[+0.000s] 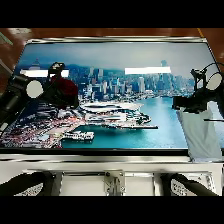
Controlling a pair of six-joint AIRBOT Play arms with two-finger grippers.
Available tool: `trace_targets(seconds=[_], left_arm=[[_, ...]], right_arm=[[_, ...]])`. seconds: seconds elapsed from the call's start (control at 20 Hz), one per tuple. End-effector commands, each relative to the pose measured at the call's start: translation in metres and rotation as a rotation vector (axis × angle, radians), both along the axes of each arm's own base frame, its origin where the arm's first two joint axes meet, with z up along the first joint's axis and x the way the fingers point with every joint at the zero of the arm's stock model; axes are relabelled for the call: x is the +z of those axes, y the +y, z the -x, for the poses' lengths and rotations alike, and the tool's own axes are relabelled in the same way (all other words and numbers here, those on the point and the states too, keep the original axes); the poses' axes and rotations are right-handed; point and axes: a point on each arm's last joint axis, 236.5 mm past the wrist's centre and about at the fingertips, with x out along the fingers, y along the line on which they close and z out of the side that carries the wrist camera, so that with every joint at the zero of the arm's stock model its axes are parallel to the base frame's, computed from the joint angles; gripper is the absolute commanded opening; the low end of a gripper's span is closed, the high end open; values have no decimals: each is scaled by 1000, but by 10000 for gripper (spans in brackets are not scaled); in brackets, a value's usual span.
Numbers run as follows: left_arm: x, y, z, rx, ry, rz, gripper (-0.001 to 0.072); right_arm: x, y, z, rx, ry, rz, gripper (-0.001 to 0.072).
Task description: Fold the shirts.
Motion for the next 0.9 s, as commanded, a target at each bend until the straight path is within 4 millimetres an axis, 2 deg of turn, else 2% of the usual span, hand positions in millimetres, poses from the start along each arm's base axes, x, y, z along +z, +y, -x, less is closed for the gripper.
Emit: trace_targets(seconds=[0.0, 0.2, 0.25, 0.35, 0.45, 0.65, 0.75, 0.85], left_arm=[[-10, 29, -43, 80, -44, -44, 711], [-13, 132, -109, 298, 6, -102, 711], [-19, 153, -122, 351, 28, -92, 711], [-45, 176, -138, 415, 92, -53, 711], [-81, 179, -143, 440, 163, -8, 711], [-149, 175, -145, 444, 271, 10, 711], [-168, 164, -153, 446, 273, 61, 715], [-177, 154, -164, 456, 253, 118, 714]], right_arm=[[4, 1, -15, -4, -67, -5, 628], [8, -1, -33, -10, -142, 4, 627], [7, -2, -36, -11, -149, 4, 627], [4, -1, -36, -12, -140, 2, 627], [-1, 1, -36, -12, -128, -10, 627], [-5, 4, -37, -15, -122, -22, 627], [-4, 9, -37, -18, -124, -46, 627], [-4, 14, -38, -20, -126, -70, 627]])
